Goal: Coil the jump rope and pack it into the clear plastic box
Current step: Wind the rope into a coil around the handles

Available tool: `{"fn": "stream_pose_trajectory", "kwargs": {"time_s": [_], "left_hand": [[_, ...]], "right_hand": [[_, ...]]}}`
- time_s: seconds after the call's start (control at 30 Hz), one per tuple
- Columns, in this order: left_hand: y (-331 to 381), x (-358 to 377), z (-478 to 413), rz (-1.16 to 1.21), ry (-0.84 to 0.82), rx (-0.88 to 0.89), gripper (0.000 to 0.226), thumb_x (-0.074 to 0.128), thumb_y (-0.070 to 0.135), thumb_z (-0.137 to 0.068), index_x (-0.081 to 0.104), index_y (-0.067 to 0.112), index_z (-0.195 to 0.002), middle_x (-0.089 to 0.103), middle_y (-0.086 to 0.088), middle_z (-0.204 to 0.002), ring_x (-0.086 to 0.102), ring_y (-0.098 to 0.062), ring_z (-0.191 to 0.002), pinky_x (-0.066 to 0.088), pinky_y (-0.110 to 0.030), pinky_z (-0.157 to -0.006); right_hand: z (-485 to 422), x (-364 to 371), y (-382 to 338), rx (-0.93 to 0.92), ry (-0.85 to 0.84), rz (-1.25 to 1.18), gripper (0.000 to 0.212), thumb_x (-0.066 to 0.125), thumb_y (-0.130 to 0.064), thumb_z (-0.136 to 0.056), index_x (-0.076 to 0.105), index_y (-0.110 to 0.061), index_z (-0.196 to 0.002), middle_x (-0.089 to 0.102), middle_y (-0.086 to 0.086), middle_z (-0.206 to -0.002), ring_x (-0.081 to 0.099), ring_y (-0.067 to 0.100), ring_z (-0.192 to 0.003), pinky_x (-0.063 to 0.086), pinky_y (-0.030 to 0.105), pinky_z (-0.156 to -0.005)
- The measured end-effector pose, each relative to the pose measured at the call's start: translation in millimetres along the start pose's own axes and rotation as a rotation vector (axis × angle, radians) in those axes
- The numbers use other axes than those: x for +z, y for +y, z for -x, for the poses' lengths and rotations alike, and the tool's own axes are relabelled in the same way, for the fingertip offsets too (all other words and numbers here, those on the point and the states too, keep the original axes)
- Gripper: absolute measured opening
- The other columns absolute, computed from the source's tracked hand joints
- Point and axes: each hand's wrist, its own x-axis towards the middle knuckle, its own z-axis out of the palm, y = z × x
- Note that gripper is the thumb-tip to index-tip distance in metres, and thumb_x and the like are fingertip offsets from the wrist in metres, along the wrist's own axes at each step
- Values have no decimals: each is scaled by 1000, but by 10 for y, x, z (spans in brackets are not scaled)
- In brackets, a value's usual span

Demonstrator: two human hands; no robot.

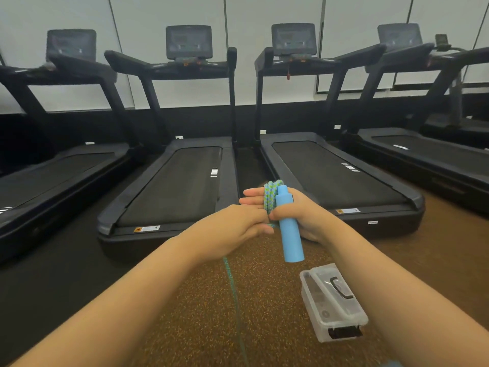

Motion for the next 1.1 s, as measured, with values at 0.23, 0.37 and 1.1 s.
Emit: {"fn": "stream_pose_trajectory", "kwargs": {"time_s": [0.23, 0.37, 1.1], "left_hand": [[-13, 8, -43, 2, -23, -7, 18, 47, 34, -96, 50, 30, -79, 53, 14, -80, 51, -4, -78, 41, -25, -74], [-10, -8, -70, -14, -10, 12, 21, 48, 35, -95, 50, 30, -75, 55, 11, -81, 53, -3, -79, 43, -24, -74], [-178, -129, -85, 39, 42, 18, 15, 57, 34, -90, 57, 30, -76, 51, 11, -78, 51, 0, -77, 37, -10, -71]], "right_hand": [[33, -61, 39, 35, -19, 42, 62, 46, 11, -66, 58, -8, -124, 66, 9, -123, 63, 24, -112, 53, 36, -93], [57, -82, 59, 65, 1, 195, 49, 51, 5, -62, 67, -15, -103, 70, 6, -94, 65, 20, -84, 52, 34, -75], [310, 277, 408, 186, -253, -29, 38, 45, 11, -72, 64, 2, -104, 72, 13, -96, 71, 22, -89, 52, 23, -79]]}}
